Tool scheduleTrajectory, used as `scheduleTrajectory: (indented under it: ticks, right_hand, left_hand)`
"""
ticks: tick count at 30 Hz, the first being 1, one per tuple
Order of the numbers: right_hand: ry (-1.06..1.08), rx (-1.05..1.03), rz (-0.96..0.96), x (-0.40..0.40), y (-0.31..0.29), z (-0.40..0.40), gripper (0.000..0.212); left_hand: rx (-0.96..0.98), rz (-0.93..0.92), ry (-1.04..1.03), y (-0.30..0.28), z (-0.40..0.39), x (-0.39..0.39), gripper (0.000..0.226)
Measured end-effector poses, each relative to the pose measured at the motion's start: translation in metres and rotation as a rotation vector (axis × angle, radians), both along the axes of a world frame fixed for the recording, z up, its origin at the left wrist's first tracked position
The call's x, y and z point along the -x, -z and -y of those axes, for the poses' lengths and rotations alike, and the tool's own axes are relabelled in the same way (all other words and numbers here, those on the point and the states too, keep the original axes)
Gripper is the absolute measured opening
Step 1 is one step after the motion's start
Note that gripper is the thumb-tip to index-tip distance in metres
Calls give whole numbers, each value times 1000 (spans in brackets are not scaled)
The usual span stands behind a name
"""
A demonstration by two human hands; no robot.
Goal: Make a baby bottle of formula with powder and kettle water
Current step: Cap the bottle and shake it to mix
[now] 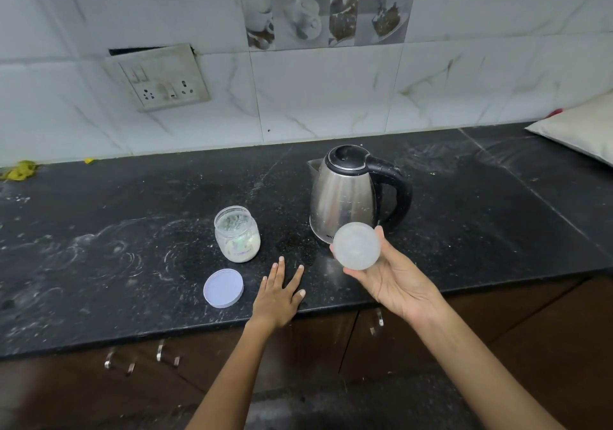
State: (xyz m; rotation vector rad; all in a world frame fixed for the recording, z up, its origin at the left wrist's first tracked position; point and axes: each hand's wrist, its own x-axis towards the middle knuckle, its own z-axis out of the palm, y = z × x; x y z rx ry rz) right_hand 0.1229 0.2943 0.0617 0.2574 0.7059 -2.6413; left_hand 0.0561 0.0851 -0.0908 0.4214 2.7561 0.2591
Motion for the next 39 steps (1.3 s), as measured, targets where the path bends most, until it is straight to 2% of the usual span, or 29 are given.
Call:
scheduleTrajectory:
  ticks: [2, 3, 5, 7, 9, 11, 13, 17, 18, 21, 26, 29, 34, 37, 39]
  right_hand:
    - [53, -35, -9, 3, 0, 3, 84]
    - [100, -130, -43, 4, 2, 6, 78]
    - [214, -477, -209, 2, 12, 12, 90]
    - [234, -818, -454, -5, 24, 21, 103]
    - [199, -926, -591, -10, 28, 28, 104]
    - [278, -909, -584, -6, 25, 26, 105]
    - [352, -823, -470, -2, 26, 23, 103]
    - [164, -823, -473, -10, 40, 35, 102]
    - [171, -819, -475, -10, 39, 36, 102]
    - [336, -771, -365, -1, 33, 25, 103]
    - [130, -796, -448, -8, 37, 34, 97]
    - [297, -764, -392, 1, 29, 26, 97]
    - [109, -812, -439, -10, 36, 40, 98]
    - [292, -783, -374, 0, 30, 31, 99]
    - [257, -795, -371, 0, 31, 33, 99]
  left_hand:
    - [-4, 4, -5, 0, -1, 0, 57]
    - [-5, 6, -7, 0, -1, 0, 56]
    - [-6, 9, -9, -2, -1, 0, 57]
    - [-10, 20, -8, -3, 0, 0, 60]
    - [-9, 32, -2, -4, 0, 0, 65]
    - [-14, 30, 0, -5, -1, 0, 61]
    - [-24, 22, -3, -5, -2, 0, 58]
    - [-11, 35, 0, -6, 1, -1, 69]
    - [-14, 32, -1, -6, 1, -1, 69]
    - [-25, 11, -7, -6, -2, -2, 59]
    - [-9, 28, 5, -7, 0, -2, 69]
    - [-38, 10, -7, -7, -2, -3, 59]
    - [13, 22, 18, -8, 1, -3, 74]
    - [-49, 18, -11, -11, -1, -4, 61]
    - [-37, 23, -7, -12, -1, -5, 64]
